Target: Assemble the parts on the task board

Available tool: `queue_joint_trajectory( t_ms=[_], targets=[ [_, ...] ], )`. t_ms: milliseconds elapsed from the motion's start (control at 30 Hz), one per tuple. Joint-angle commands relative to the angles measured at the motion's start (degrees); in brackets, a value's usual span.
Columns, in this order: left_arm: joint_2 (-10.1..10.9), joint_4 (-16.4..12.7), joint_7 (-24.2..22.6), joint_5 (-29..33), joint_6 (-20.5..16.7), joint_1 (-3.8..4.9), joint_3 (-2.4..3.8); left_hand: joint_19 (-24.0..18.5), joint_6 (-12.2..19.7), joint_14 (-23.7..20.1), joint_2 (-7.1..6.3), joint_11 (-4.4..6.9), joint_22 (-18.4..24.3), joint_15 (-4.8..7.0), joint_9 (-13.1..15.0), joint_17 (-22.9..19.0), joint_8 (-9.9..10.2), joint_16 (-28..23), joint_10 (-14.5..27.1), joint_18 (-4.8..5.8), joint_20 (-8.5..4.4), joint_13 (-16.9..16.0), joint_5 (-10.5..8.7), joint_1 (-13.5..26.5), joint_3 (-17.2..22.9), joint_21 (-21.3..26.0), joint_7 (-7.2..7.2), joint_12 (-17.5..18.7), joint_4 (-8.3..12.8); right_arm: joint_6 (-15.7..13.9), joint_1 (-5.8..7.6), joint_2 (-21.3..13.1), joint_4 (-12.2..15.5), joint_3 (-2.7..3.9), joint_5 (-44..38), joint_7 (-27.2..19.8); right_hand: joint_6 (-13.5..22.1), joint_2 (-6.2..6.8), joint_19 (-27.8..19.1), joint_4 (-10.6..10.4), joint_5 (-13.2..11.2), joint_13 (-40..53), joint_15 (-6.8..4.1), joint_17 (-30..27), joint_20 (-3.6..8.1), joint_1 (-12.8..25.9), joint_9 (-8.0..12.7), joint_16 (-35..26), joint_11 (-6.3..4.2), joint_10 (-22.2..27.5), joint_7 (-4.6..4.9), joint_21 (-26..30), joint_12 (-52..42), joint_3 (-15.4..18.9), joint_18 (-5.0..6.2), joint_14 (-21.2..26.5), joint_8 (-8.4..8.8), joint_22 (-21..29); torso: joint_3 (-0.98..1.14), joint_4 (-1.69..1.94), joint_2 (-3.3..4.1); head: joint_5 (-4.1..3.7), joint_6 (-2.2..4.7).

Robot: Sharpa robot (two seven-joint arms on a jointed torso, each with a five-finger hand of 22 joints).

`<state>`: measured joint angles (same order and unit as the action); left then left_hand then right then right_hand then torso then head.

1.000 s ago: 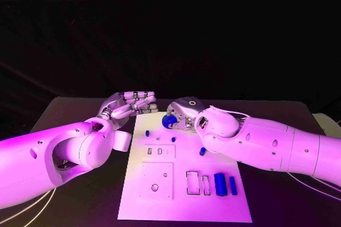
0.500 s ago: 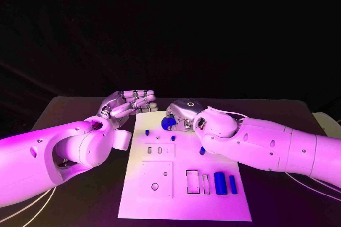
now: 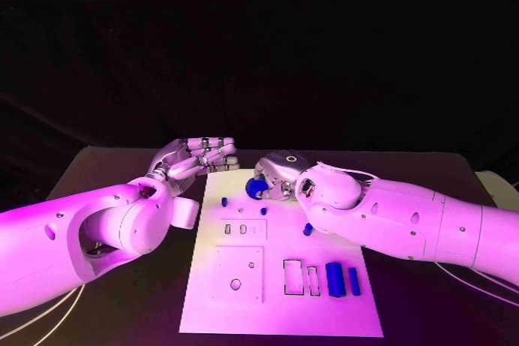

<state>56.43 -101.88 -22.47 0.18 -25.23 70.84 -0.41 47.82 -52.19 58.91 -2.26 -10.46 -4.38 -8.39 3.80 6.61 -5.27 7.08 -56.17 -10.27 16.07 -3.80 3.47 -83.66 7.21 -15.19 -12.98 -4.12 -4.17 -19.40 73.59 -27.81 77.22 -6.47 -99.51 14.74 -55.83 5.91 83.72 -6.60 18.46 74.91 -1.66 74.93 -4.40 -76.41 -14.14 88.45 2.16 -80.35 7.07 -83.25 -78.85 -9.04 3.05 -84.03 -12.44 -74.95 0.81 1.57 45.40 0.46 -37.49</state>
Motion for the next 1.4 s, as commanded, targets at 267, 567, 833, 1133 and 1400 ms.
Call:
queue_joint_trajectory(
  t_ms=[267,567,833,1133,1400],
  targets=[
    [0.0,0.0,-0.2,0.0,0.8,0.08,0.04,-0.4,-0.3,-0.3,0.74,-0.31,0.1,-0.1,0.0,0.1,0.4,-0.4,0.0,-0.27,0.08,0.0,0.09,0.1,-0.4,0.3,-0.36,0.3,0.0,1.7,-0.1,0.2,-0.4,-0.09,1.0,-0.4,4.7,0.76,-0.4,-3.5,-0.5,1.7,1.54,11.5,-1.55,4.5,2.3,0.1,1.88,0.8,1.79,0.8,0.9,1.5,-0.55,-5.2,4.77,-5.7,-0.01,0.06,0.01,-0.13,0.11],
    [0.0,0.0,0.0,0.0,0.5,0.08,0.04,-0.4,-0.3,-0.2,0.8,-0.34,0.1,-0.11,0.0,0.1,0.4,-0.5,0.0,-0.27,0.08,0.1,0.1,0.0,-0.3,0.4,-0.4,0.4,0.1,3.6,-0.1,-0.1,-0.4,-0.1,2.1,-0.5,1.5,-0.35,-0.1,-6.0,2.8,2.5,1.46,12.1,-1.67,6.9,2.1,0.3,1.68,0.2,1.45,0.5,0.1,1.7,-0.65,-5.3,4.08,-6.3,0.02,0.04,0.02,-0.11,0.0],
    [0.0,0.1,0.1,0.0,0.5,0.08,0.04,-0.4,-0.2,-0.2,0.97,-0.37,0.1,-0.12,0.0,0.1,0.5,-0.6,0.1,-0.27,0.08,0.1,0.12,-0.2,-0.2,0.4,-0.46,0.4,0.2,4.4,-0.14,-0.9,-0.3,-0.1,2.8,0.0,0.9,-0.76,0.1,-6.9,3.9,2.8,1.28,12.4,-1.51,7.6,2.2,0.5,1.47,0.0,1.25,0.3,-0.2,1.6,-0.71,-5.4,4.15,-6.6,0.09,0.0,-0.06,-0.17,0.23],
    [0.1,0.5,0.0,0.2,0.5,0.08,0.04,-0.4,-0.1,-0.2,1.08,-0.42,0.1,-0.14,0.0,0.1,0.6,-0.6,0.3,-0.27,0.09,0.1,0.12,-0.3,-0.2,0.4,-0.53,0.5,0.2,6.4,-0.15,-2.0,-0.2,-0.1,3.8,1.0,0.8,-0.64,0.1,-8.0,4.1,2.9,1.27,12.6,-1.45,8.7,2.5,0.5,1.48,0.0,1.25,0.3,-0.2,1.9,-0.72,-5.4,4.59,-6.7,0.13,-0.1,-0.1,-0.2,0.42],
    [0.1,0.8,0.1,0.3,0.6,0.07,0.04,-0.4,-0.1,-0.2,1.12,-0.45,0.1,-0.16,0.0,0.2,0.6,-0.7,0.3,-0.27,0.09,0.1,0.12,-0.3,-0.1,0.4,-0.57,0.5,0.3,6.3,-0.15,-3.1,0.2,-0.11,4.1,1.6,0.7,-0.54,0.2,-8.7,4.3,3.0,1.27,12.6,-1.44,9.3,2.6,0.5,1.48,-0.1,1.23,0.3,-0.3,2.1,-0.72,-5.4,4.78,-6.7,0.2,-0.21,-0.21,-0.27,0.42]
  ],
)
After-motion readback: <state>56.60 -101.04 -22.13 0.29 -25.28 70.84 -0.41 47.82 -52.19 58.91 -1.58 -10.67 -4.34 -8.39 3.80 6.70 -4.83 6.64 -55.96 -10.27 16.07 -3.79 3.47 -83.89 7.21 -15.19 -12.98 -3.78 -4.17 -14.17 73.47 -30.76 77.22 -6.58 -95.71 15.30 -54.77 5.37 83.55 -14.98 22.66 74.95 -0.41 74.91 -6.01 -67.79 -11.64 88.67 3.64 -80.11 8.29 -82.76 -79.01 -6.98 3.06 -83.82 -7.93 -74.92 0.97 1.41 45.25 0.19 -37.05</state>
